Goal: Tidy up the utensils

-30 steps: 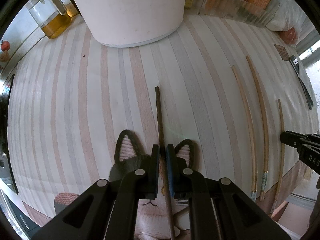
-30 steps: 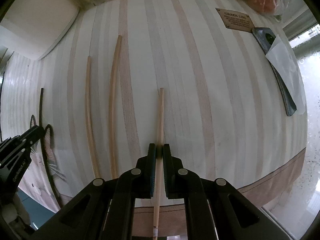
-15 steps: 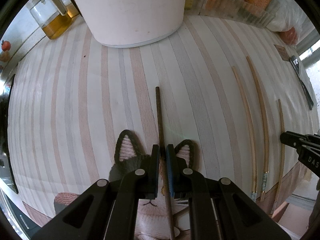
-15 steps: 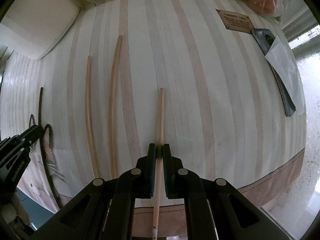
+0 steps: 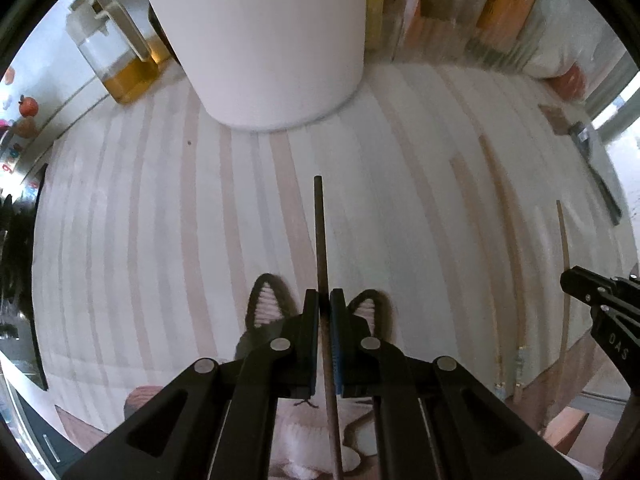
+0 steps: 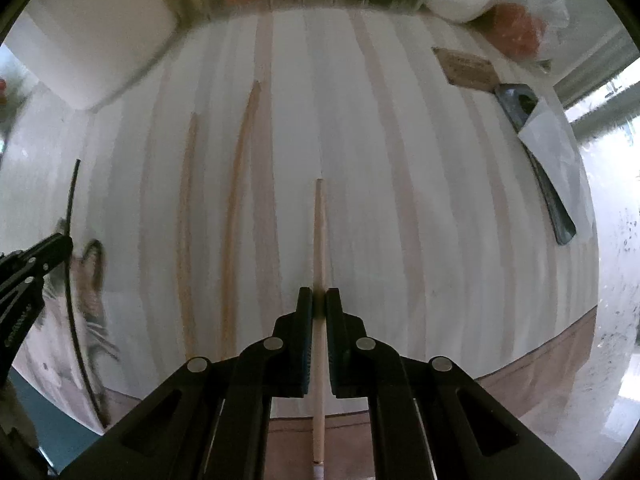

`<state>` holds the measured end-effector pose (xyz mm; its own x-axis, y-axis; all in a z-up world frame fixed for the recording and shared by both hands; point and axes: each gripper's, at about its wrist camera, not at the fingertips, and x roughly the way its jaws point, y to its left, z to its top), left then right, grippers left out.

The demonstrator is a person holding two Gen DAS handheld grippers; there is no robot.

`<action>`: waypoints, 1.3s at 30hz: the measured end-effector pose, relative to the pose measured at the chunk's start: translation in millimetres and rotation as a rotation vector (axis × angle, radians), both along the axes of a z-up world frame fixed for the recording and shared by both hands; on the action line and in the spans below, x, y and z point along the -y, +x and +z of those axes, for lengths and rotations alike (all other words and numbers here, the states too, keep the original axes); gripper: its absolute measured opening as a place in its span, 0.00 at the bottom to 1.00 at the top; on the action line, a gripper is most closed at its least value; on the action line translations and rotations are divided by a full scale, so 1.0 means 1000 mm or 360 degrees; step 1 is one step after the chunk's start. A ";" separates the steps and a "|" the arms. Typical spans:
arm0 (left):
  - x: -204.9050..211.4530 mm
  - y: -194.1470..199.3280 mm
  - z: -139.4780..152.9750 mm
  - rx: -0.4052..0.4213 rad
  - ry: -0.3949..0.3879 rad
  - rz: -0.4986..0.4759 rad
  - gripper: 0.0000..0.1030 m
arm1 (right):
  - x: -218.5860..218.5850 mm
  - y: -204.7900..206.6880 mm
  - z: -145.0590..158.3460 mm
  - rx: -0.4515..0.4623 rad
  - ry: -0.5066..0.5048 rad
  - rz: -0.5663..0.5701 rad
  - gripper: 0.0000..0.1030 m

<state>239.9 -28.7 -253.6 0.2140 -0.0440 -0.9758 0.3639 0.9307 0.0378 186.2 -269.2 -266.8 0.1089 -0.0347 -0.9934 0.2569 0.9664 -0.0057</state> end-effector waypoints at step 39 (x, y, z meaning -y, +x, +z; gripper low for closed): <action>-0.018 0.037 0.280 0.0819 -0.0565 0.0053 0.02 | -0.028 0.072 0.268 0.1308 0.0071 0.0053 0.06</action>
<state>277.2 -11.0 26.8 0.6596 -0.3317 -0.6744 0.3516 0.9293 -0.1132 257.8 -241.3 0.8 0.8021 0.0188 -0.5969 0.1337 0.9685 0.2101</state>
